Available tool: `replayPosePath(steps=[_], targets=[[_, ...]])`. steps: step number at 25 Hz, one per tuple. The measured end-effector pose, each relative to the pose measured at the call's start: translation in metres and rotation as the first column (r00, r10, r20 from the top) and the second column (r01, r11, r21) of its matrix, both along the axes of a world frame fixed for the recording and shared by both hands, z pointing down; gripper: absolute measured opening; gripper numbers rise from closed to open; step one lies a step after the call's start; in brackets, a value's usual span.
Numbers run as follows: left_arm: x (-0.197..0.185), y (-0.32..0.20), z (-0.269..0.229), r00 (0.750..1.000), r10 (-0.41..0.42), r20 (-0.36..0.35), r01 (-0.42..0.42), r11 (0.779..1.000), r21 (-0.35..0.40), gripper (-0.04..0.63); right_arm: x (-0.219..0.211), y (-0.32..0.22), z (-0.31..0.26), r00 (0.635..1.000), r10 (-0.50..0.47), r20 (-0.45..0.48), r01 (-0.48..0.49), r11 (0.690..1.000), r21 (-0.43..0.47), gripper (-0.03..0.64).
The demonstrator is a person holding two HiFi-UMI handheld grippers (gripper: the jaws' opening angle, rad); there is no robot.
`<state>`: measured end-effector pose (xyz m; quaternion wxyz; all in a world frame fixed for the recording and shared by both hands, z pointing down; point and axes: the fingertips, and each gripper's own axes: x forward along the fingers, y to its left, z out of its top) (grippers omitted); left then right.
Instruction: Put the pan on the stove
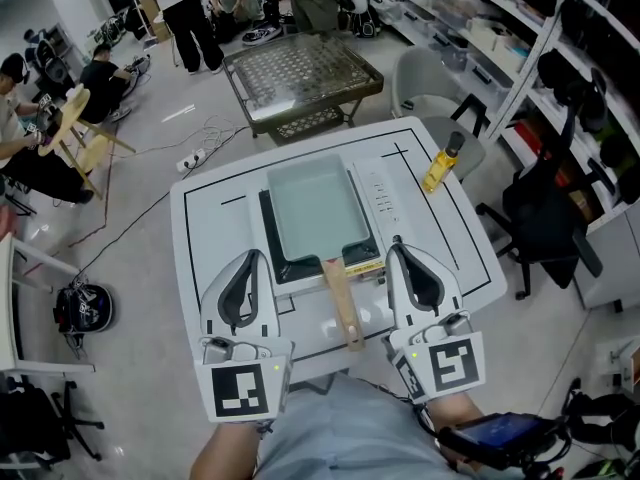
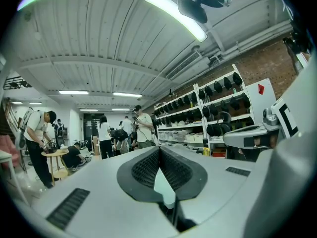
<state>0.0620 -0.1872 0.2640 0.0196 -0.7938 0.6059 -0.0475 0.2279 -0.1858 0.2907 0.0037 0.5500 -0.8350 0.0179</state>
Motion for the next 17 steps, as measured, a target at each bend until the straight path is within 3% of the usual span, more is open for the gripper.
replayPosePath(steps=[17], targets=[[0.0042,0.0079,-0.0006,1.0,0.002,0.002,-0.002,1.0,-0.006,0.018,-0.0011,0.0053,0.0013,1.0,-0.013,-0.004,0.013,1.0,-0.012,0.049]])
